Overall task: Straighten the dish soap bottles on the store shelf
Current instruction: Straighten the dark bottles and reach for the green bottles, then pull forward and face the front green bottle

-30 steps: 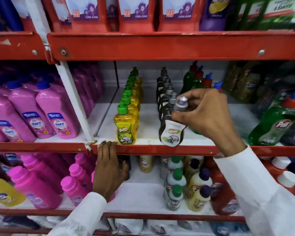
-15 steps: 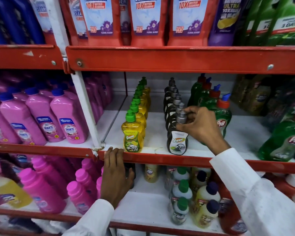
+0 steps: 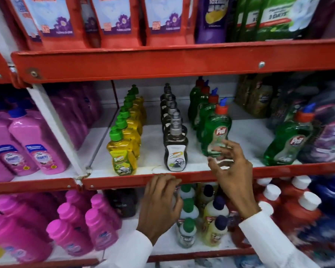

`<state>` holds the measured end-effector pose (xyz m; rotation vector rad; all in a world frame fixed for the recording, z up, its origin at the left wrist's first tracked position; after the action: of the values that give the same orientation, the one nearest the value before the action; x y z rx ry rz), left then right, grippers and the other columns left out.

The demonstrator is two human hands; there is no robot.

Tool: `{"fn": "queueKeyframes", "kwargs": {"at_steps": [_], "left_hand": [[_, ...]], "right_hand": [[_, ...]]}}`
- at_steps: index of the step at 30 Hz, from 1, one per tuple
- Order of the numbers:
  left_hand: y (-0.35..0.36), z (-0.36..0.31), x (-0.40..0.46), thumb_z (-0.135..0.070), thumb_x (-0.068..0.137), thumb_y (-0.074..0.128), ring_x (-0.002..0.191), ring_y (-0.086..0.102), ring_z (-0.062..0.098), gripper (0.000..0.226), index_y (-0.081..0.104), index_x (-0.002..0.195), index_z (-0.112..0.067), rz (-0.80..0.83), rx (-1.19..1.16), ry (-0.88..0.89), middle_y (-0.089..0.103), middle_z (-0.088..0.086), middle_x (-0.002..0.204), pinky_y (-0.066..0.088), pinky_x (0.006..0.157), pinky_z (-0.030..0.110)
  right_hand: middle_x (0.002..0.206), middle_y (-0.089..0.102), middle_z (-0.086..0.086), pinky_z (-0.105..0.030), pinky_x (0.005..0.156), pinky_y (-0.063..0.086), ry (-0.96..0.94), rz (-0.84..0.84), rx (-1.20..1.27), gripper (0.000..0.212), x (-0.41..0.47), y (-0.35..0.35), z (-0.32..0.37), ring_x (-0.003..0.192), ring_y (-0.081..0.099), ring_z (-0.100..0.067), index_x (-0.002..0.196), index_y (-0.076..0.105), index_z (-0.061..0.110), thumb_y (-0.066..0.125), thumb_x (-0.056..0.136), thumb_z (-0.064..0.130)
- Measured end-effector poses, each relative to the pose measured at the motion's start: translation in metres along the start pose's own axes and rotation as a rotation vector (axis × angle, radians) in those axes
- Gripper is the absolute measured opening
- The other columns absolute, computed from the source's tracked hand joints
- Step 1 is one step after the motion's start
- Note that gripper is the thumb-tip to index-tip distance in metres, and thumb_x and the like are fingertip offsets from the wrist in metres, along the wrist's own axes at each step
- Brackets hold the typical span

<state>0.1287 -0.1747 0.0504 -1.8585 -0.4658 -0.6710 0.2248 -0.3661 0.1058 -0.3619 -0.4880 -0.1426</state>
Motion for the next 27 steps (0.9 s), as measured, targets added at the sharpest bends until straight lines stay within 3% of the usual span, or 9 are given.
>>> {"fn": "queueKeyframes", "kwargs": {"at_steps": [5, 9, 12, 17, 23, 27], "left_hand": [[0.04, -0.042, 0.023, -0.029, 0.083, 0.06, 0.113, 0.056, 0.025, 0.044, 0.059, 0.125, -0.015, 0.131, 0.079, 0.158, 0.063, 0.005, 0.119, 0.049, 0.099, 0.041], [0.05, -0.046, 0.031, -0.026, 0.083, 0.064, 0.108, 0.055, 0.028, 0.045, 0.06, 0.125, -0.013, 0.138, 0.105, 0.135, 0.062, 0.008, 0.115, 0.052, 0.093, 0.044], [0.048, -0.04, 0.032, -0.023, 0.08, 0.066, 0.108, 0.053, 0.026, 0.048, 0.059, 0.127, -0.015, 0.124, 0.114, 0.104, 0.058, 0.009, 0.117, 0.051, 0.094, 0.041], [0.044, -0.038, 0.031, -0.023, 0.082, 0.065, 0.108, 0.054, 0.026, 0.05, 0.057, 0.131, -0.014, 0.137, 0.098, 0.081, 0.058, 0.009, 0.117, 0.052, 0.097, 0.041], [0.039, -0.027, 0.027, -0.019, 0.081, 0.071, 0.111, 0.052, 0.022, 0.054, 0.055, 0.133, -0.011, 0.139, 0.097, 0.024, 0.059, 0.008, 0.12, 0.051, 0.099, 0.038], [0.038, -0.029, 0.026, -0.019, 0.081, 0.071, 0.112, 0.05, 0.02, 0.053, 0.057, 0.131, -0.011, 0.129, 0.087, 0.01, 0.06, 0.007, 0.121, 0.05, 0.1, 0.038]], "right_hand": [[0.128, 0.057, -0.006, -0.042, 0.088, 0.055, 0.019, -0.309, -0.02, 0.058, -0.005, -0.052, -0.042, 0.105, 0.058, -0.023, 0.13, 0.046, 0.011, 0.075, 0.08, 0.011], [0.139, 0.044, -0.021, -0.04, 0.112, 0.034, 0.051, -0.519, -0.13, 0.074, 0.002, -0.091, -0.062, 0.129, 0.041, -0.033, 0.138, 0.039, 0.002, 0.078, 0.078, 0.019], [0.149, 0.037, -0.02, -0.04, 0.118, 0.028, 0.108, -0.565, -0.138, 0.087, 0.019, -0.11, -0.078, 0.139, 0.033, -0.031, 0.144, 0.031, 0.003, 0.079, 0.077, 0.028], [0.151, 0.045, -0.014, -0.048, 0.115, 0.037, 0.204, -0.549, -0.141, 0.095, 0.046, -0.128, -0.103, 0.139, 0.041, -0.03, 0.149, 0.03, 0.011, 0.076, 0.074, 0.05], [0.14, 0.059, -0.009, -0.045, 0.108, 0.046, 0.166, -0.564, -0.1, 0.091, 0.049, -0.132, -0.09, 0.126, 0.057, -0.026, 0.141, 0.045, 0.014, 0.082, 0.066, 0.05], [0.13, 0.063, -0.008, -0.043, 0.101, 0.051, 0.058, -0.464, -0.069, 0.087, 0.036, -0.098, -0.053, 0.116, 0.061, -0.023, 0.136, 0.048, 0.014, 0.085, 0.065, 0.048]]}}
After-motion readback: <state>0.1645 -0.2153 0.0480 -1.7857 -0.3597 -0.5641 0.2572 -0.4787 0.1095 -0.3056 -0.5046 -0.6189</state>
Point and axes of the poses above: each hand's wrist, its own x-axis towards the middle knuckle, its own y-axis out of the palm, z = x × y, the point moved 9 cm from there along x, towards the middle knuckle
